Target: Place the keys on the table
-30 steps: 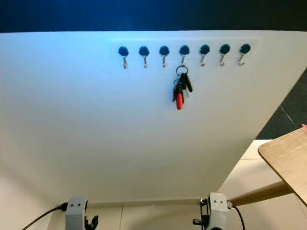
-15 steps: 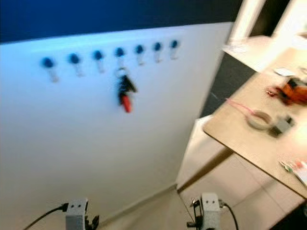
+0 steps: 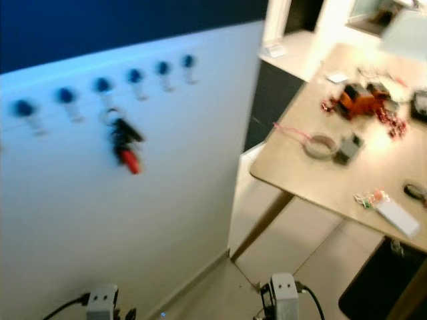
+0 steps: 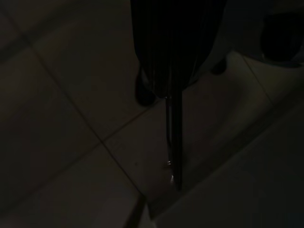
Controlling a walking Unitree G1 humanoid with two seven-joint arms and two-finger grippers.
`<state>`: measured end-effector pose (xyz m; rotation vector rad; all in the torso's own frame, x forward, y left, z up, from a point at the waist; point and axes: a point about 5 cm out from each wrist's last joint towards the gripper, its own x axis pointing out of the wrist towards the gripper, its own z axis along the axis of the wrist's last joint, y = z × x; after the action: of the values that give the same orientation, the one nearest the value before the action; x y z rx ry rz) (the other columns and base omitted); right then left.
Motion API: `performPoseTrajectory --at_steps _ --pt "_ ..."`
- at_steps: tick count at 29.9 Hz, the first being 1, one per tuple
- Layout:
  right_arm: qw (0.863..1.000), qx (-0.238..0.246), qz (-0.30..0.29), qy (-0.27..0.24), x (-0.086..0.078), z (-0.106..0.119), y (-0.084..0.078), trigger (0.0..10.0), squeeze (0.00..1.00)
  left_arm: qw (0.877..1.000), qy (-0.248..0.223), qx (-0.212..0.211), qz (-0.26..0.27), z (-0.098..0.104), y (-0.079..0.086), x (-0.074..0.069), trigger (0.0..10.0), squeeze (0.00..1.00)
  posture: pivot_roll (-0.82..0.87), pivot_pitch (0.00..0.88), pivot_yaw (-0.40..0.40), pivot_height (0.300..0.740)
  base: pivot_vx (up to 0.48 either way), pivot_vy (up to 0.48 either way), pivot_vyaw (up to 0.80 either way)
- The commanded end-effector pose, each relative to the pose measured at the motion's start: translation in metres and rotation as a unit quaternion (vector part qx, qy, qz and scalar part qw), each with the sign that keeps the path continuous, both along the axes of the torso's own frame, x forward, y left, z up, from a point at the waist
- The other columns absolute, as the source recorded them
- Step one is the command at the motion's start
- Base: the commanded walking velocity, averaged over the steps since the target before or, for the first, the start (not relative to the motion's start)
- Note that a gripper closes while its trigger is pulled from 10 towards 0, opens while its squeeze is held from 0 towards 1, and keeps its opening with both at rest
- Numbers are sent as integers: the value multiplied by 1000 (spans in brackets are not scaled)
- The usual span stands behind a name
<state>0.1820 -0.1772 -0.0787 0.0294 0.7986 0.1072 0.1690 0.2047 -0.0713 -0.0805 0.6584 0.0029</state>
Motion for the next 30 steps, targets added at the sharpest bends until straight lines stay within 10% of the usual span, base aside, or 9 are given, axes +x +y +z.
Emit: performPoseTrajectory --at_steps 1,30 --pt "1000 -4 -1 1 -2 -1 -3 10000 0 1000 5 1 -1 -3 1 -7 10000 0 25 113 5 740 0 0 -800" --pt "1000 -9 11 23 -10 -5 -4 10000 0 999 30 24 35 -10 12 -21 10000 0 27 114 -1 740 0 0 -774"
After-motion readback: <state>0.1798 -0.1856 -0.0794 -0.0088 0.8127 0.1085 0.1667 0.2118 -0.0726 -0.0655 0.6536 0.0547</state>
